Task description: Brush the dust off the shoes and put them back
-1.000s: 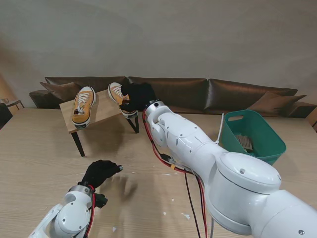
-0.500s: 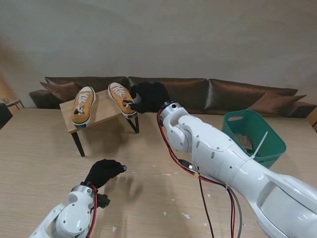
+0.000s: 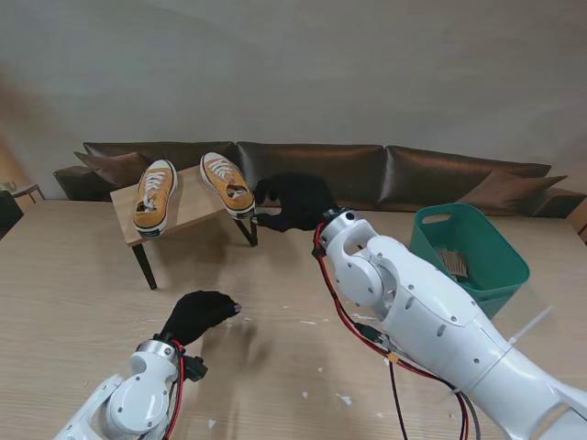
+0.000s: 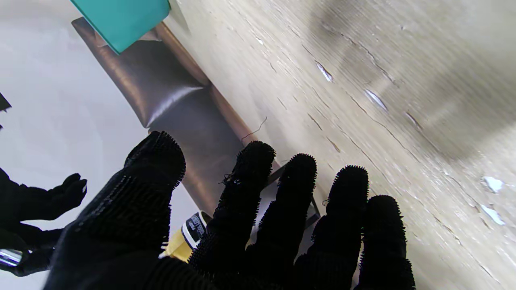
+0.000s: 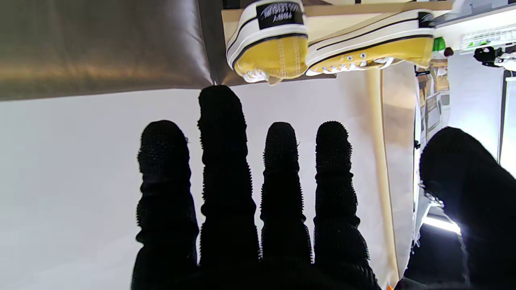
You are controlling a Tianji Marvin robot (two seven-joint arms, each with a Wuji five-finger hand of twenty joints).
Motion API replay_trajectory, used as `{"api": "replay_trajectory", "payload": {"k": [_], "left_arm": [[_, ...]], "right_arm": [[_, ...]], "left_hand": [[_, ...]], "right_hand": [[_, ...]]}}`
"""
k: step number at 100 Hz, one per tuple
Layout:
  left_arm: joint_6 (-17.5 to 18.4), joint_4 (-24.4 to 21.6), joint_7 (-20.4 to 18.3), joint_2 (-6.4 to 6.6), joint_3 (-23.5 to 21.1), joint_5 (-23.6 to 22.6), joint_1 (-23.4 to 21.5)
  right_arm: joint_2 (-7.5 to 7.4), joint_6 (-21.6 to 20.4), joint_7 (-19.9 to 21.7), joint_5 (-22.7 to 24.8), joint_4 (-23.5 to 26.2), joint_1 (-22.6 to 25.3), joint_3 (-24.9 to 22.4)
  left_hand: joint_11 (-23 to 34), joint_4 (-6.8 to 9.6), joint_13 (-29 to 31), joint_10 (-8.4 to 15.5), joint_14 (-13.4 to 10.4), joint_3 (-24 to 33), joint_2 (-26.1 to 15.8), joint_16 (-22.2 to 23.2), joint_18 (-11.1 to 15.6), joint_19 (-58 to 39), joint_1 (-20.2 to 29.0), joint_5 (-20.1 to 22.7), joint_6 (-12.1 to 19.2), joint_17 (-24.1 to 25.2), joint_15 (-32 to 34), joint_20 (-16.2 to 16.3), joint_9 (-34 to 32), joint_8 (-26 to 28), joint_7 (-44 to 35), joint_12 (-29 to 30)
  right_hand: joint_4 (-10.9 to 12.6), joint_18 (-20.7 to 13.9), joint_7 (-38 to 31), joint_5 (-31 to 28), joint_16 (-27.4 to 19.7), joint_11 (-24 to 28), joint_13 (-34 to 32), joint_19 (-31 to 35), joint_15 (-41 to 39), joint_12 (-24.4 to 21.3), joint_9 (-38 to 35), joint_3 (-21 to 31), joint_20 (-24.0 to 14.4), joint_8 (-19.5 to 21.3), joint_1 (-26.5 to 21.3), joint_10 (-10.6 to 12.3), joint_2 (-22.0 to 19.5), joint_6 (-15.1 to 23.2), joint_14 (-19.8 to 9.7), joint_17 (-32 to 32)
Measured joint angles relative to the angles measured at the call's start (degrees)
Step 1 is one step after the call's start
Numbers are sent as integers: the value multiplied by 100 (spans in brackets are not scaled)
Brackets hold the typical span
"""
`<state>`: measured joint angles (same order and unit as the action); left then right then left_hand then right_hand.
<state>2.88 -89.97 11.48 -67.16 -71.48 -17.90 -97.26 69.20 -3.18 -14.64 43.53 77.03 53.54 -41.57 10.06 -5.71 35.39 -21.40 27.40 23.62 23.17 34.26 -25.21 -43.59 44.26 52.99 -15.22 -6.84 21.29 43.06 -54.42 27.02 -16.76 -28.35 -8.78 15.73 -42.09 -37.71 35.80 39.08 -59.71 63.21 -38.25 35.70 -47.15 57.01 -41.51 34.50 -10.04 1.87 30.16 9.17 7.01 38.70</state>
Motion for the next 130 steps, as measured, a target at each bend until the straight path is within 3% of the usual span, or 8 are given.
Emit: {"api": "replay_trajectory", "payload": {"k": [21, 44, 86, 103, 106, 130], "left_arm": [[117, -60, -152, 48, -34, -137, -19], [307, -189, -197, 90, -97, -288, -73], [503, -409, -212, 141, -195, -580, -232], [554, -465, -205, 151, -195, -643, -269], [564, -472, -201, 152, -195, -651, -274], [658, -476, -197, 155, -203, -658, -280]], "right_arm": [[-252, -206, 345, 171, 752, 842, -601], [-422, -495, 526, 292, 1293, 1695, -1141], [-523, -805, 268, 453, 1552, 2793, -1773], [-536, -837, 109, 400, 1495, 3005, -1835], [-534, -838, 99, 362, 1478, 3034, -1850], [-510, -879, -153, 238, 1239, 3185, -1927]], "left_hand": [[-43, 0, -8, 10, 0, -6, 0, -70, 0, 124, 0, -67, 17, 46, -160, -55, 39, -24, 50, 73], [-131, 0, -25, 59, 0, -67, 0, -166, 0, 348, 0, -261, 25, 51, -297, -132, 250, -86, 156, 210], [-209, 1, -396, 126, -49, -293, 0, -483, 0, 1382, 44, -633, 86, -13, -735, -206, 650, -252, 383, 433], [-254, 1, -551, 152, -96, -367, 0, -574, 0, 2050, 44, -712, 96, -197, -846, -191, 718, -325, 433, 558], [-312, 77, -456, 155, -111, -370, 0, -575, 0, 2179, 44, -801, 98, -250, -872, -141, 786, -343, 468, 563], [-292, 78, -488, 171, -116, -371, 0, -640, 0, 2380, 44, -914, 111, -257, -887, -64, 857, -364, 512, 625]], "right_hand": [[0, 84, 240, 0, -437, -353, 330, -513, 935, -307, 73, -35, 368, 0, 0, -8, 0, 60, 142, 0], [0, 144, 490, 1, -577, -647, 506, -827, 1280, -460, 296, -145, 530, -4, 0, -10, -4, 151, 206, 0], [0, 213, 876, 121, -830, -746, 997, -1218, 1752, -598, 643, -450, 718, -80, 0, -11, -9, 344, 270, 0], [0, 213, 954, 121, -904, -798, 1154, -1290, 1799, -637, 718, -450, 799, -149, 0, -11, -9, 348, 272, 0], [0, 213, 956, 121, -916, -798, 1154, -1315, 1799, -662, 718, -450, 800, -150, 0, -11, -9, 348, 272, 0], [0, 213, 1088, 179, -937, -874, 1212, -1358, 1853, -686, 790, -549, 801, -152, 0, -11, -9, 348, 273, -8]]}}
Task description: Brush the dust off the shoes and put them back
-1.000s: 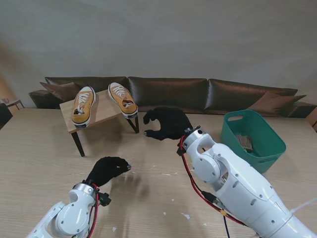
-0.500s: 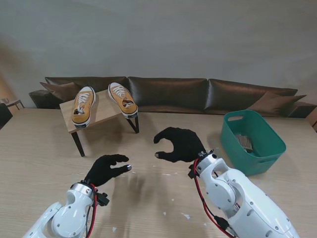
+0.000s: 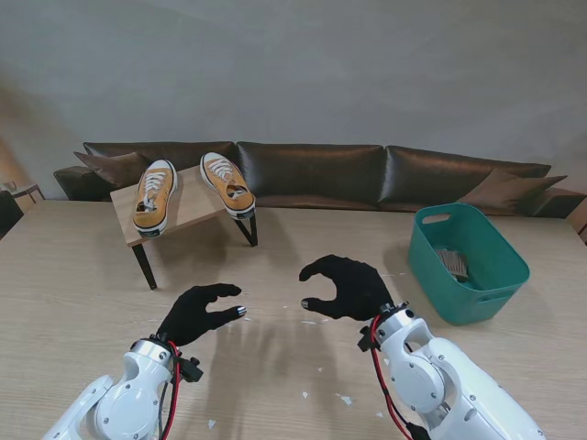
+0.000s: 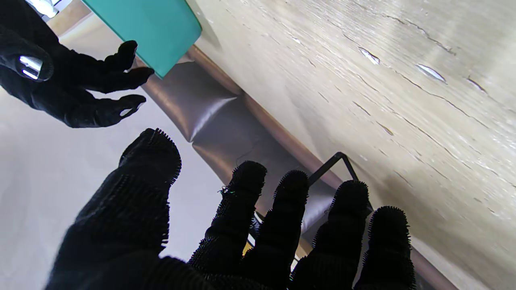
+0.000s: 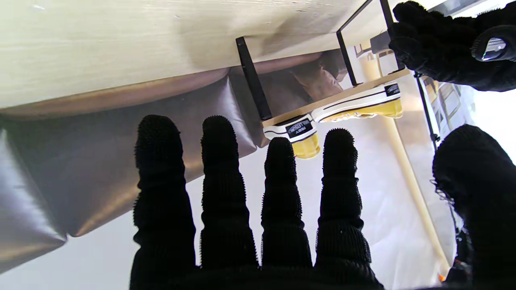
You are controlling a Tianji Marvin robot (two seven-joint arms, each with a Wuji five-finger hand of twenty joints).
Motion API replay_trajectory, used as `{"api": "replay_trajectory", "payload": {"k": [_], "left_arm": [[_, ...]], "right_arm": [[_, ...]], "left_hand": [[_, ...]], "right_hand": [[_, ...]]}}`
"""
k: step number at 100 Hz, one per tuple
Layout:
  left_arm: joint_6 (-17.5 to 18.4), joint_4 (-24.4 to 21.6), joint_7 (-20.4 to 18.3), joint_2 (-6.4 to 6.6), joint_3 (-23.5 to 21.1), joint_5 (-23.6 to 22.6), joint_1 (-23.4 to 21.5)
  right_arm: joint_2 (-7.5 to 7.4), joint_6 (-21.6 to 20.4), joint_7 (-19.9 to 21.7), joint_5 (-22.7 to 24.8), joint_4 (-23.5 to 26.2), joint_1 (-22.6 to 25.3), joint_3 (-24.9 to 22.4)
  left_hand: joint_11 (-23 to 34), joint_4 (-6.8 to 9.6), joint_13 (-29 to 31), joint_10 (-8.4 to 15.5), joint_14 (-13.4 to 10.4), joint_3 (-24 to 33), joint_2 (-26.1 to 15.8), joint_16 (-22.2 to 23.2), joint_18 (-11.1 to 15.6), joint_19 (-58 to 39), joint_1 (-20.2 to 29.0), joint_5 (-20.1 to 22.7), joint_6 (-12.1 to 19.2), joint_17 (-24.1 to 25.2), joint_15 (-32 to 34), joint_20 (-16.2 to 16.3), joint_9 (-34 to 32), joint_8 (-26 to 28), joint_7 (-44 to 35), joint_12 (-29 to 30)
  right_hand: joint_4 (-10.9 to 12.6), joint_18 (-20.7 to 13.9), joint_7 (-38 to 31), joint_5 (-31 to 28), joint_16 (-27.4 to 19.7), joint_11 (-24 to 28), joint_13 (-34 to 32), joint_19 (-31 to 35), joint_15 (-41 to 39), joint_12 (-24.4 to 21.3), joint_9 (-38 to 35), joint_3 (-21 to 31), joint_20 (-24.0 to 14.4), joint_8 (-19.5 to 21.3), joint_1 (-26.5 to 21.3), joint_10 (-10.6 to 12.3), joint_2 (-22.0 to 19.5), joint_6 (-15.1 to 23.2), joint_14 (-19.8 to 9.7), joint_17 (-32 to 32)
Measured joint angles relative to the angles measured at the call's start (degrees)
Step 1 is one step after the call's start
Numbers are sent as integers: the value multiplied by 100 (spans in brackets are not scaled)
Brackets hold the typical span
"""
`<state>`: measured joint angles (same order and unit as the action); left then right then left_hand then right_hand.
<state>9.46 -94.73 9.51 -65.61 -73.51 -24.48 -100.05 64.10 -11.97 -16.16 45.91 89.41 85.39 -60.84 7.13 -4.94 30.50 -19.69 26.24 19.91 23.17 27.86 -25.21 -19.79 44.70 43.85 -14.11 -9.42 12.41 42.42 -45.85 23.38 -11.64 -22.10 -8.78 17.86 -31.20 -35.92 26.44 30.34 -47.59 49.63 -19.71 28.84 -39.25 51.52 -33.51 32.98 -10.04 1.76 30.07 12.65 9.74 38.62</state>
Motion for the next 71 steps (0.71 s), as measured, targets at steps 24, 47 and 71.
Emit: {"api": "replay_trajectory", "payload": {"k": [24, 47, 71], "left_arm": [[49, 31, -45, 13, 19, 3, 30], [183, 94, -70, 23, 24, -11, 64], [235, 110, -60, 27, 6, -57, 59]], "right_arm": [[23, 30, 109, -178, -85, 96, -116], [16, 28, 130, -194, -126, 104, -154], [1, 22, 236, -263, -156, 97, -151]], "left_hand": [[-67, 0, -145, 21, -84, -1, 0, -75, 0, 203, 0, -157, 55, 20, -145, 4, 233, -64, 77, 70], [-151, 0, -289, 112, -196, -56, 0, -212, 5, 360, 0, -300, 122, 96, -288, 4, 520, -127, 148, 162], [-155, 0, -390, 118, -217, -64, 0, -274, 11, 427, 0, -353, 123, 98, -317, 1, 542, -137, 148, 216]], "right_hand": [[0, 0, 34, 65, -41, 3, 0, -52, 10, -55, 137, 0, 0, -29, -1, 0, 0, -8, 2, -3], [0, 0, 101, 256, -45, -15, 232, -105, 24, -61, 217, 0, 0, -67, -2, -1, -3, -78, 12, -19], [0, 0, 156, 311, -50, -1, 232, -114, 24, -79, 282, 0, 0, -72, -2, -16, -4, -107, 14, -21]]}}
